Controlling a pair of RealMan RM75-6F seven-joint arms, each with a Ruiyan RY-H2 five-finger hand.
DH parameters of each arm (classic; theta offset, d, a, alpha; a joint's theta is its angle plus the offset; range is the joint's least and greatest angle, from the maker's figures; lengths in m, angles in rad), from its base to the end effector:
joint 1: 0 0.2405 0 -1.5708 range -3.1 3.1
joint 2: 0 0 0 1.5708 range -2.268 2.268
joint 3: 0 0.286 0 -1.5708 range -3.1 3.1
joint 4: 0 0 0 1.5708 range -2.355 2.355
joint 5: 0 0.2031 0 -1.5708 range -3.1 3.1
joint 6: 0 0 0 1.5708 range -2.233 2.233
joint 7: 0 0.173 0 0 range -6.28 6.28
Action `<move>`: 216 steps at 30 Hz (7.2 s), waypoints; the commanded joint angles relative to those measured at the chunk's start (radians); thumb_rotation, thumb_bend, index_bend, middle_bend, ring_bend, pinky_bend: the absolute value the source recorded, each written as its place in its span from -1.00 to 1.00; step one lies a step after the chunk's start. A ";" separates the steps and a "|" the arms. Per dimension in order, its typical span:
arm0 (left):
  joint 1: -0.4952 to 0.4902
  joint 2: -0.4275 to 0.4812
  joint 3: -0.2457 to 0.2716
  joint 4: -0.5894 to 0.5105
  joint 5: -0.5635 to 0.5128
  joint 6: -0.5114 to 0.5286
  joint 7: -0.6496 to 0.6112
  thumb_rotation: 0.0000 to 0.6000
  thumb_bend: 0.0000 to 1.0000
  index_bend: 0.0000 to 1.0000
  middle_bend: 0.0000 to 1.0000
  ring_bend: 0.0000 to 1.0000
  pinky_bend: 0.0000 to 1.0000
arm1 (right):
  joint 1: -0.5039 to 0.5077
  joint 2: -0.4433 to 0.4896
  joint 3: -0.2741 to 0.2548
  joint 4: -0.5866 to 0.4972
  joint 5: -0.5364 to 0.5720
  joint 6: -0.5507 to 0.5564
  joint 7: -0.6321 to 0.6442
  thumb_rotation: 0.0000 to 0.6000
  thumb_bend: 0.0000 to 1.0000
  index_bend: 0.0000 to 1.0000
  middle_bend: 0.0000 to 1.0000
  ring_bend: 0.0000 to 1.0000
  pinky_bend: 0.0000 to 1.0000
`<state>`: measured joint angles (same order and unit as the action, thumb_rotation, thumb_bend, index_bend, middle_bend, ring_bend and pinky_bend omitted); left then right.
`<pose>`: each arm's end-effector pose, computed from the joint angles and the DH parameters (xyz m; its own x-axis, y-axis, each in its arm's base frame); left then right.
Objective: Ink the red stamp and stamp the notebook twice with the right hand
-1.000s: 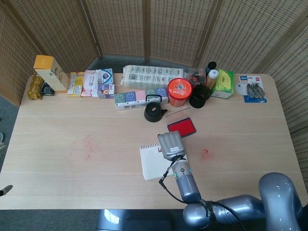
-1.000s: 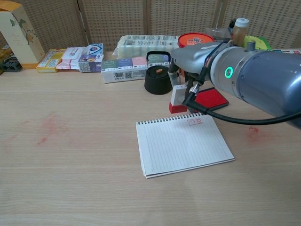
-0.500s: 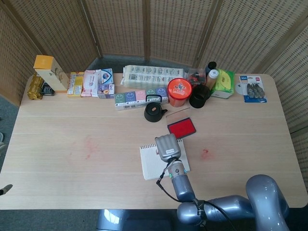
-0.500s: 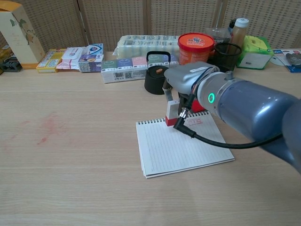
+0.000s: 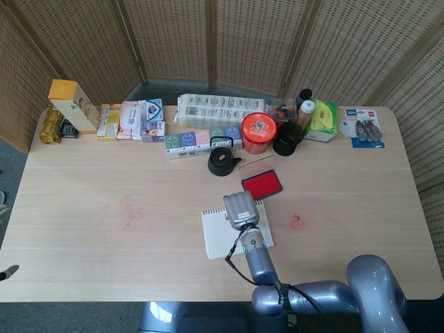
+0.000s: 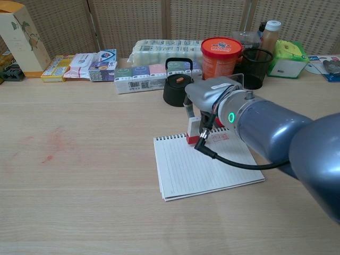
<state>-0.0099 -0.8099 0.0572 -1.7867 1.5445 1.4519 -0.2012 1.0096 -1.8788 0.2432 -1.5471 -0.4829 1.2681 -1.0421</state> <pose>-0.3318 0.1622 0.2420 0.3271 0.1594 0.9314 0.9382 0.0632 -0.3403 -0.0717 -0.3675 -0.1070 0.6237 -0.3149 0.7155 -0.7816 -0.2688 0.5630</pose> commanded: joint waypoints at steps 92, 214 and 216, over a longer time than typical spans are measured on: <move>0.012 0.013 0.008 0.005 0.033 0.029 -0.042 1.00 -1.00 -1.00 -1.00 -1.00 -0.98 | -0.014 0.062 0.094 -0.244 -0.043 0.136 -0.152 1.00 -0.05 0.44 1.00 0.97 1.00; 0.064 -0.053 -0.001 -0.006 0.075 0.153 0.159 1.00 -1.00 -1.00 -1.00 -1.00 -0.98 | -0.786 0.649 -0.306 -0.175 -0.993 0.494 0.685 0.80 -1.00 -0.66 -0.92 -1.00 -0.55; 0.068 -0.060 -0.002 -0.003 0.079 0.161 0.171 1.00 -1.00 -1.00 -1.00 -1.00 -0.98 | -0.808 0.650 -0.307 -0.173 -1.005 0.509 0.699 0.80 -1.00 -0.66 -0.92 -1.00 -0.57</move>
<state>0.0546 -0.8655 0.0558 -1.7922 1.6195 1.6093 -0.0349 0.2246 -1.2242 -0.0544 -1.7305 -1.4713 1.7578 -0.3620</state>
